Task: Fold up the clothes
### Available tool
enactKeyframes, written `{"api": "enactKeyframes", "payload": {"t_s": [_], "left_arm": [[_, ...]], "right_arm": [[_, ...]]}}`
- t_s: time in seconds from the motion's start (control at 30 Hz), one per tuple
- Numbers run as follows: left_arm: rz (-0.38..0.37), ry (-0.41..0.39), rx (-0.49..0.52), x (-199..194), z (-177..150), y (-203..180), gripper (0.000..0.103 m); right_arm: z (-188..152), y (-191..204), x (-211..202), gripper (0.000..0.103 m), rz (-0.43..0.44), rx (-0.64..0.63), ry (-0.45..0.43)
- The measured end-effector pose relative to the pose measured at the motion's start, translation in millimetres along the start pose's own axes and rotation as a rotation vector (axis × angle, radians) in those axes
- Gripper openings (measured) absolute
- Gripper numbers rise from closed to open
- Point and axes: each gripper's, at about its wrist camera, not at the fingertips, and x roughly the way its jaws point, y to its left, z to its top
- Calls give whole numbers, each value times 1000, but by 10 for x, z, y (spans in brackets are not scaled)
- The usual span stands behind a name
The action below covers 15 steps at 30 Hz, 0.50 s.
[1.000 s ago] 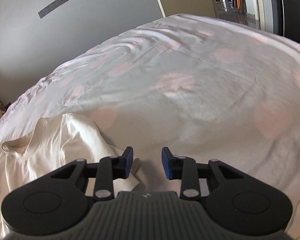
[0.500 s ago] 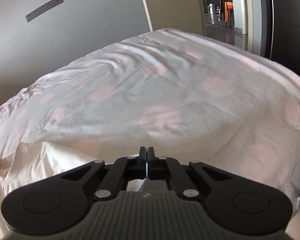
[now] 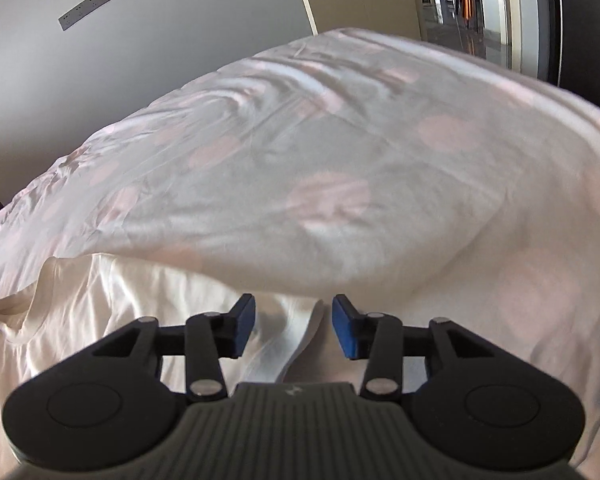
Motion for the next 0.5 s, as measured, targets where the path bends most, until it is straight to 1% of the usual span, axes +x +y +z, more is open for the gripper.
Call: {"api": "enactKeyframes", "payload": {"t_s": [0.03,0.17,0.2,0.27,0.33,0.43,0.5], "left_arm": [[2,3,8,-9,-5,-17,65],[6,2,29,-59,9,-48,65],[8,1,34,-71,12,-55,64],[9,2,35,-77,19,-58,65],[8,4,22,-55,25,-43,65],[-7,4,-5,-31,20,-1,65],[-20,-4,-20,-48,9,30,66]], "right_arm": [[-13,15,14,4,-5,-4,-2],[130,54,-15,4,-59,-26,-80],[188,54,-10,1,-77,-26,-94],[300,44,32,1,-104,-28,-110],[348,45,117,1,-113,-30,-88],[309,81,178,2,-142,-80,-78],[242,79,117,12,-196,-95,-97]]}}
